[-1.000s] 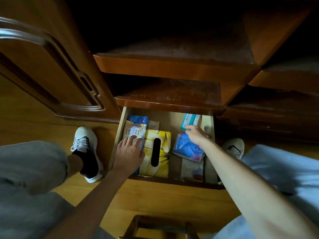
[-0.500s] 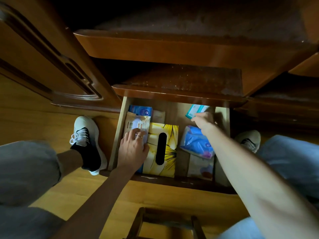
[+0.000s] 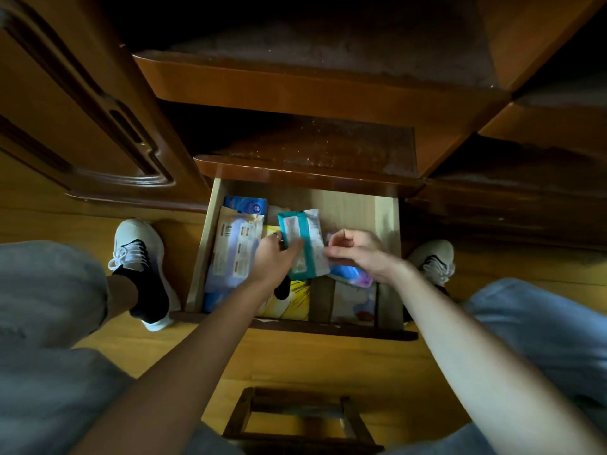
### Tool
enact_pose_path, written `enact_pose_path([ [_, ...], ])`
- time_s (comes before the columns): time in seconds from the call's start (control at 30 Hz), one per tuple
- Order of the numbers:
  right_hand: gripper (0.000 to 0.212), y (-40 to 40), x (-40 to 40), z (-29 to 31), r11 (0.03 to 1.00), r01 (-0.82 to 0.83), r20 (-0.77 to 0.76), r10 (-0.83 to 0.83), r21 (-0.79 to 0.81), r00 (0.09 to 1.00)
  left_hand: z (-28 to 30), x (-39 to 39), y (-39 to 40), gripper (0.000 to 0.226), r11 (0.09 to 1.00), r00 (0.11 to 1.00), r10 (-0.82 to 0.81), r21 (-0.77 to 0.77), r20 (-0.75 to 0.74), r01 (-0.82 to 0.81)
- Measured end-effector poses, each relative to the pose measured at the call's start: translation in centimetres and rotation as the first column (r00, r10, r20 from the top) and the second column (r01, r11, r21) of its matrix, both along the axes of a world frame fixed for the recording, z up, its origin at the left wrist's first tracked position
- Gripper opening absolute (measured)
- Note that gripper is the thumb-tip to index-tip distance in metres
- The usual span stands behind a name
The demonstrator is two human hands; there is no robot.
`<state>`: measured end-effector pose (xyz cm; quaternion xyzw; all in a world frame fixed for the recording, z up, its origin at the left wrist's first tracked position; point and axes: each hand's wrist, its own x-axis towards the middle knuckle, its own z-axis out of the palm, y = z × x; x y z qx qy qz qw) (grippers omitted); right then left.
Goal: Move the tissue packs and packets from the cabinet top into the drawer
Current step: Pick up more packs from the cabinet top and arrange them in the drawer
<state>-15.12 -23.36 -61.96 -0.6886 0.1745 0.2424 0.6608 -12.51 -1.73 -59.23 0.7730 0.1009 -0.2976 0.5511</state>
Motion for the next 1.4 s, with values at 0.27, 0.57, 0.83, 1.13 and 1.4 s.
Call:
enact_pose_path([
  [0.27,0.042,-1.1,-0.5,-3.4,0.123,-0.359,-0.296,0.357,-0.925,0.886,-0.1,-0.6,3.9,0.028,0.946,0.946,0.323,0.003,0.018,-0.323],
  [0.57,0.028,0.6,6.7,-2.7,0.509,0.316,0.206,-0.262,-0.801,0.943,-0.3,-0.5,7.7,0.043,0.910,0.913,0.404,-0.078,-0.052,-0.408],
  [0.83,0.048,-1.1,5.1,-3.5,0.490,0.575,0.292,-0.538,-0.655,0.791,0.2,0.2,5.4,0.040,0.949,0.955,0.297,-0.109,-0.018,-0.297],
  [1.13,0.037,1.4,1.5,-1.5,0.826,0.263,0.058,-0.271,-0.498,0.961,-0.6,-0.4,3.7,0.029,0.989,0.993,0.107,-0.096,-0.049,-0.111],
  [1.4,0.016,0.4,-1.8,-0.8,0.956,0.019,-0.051,-0.036,-0.294,0.998,-1.2,-1.4,-0.1,0.029,0.938,0.944,-0.311,0.194,0.111,0.286],
])
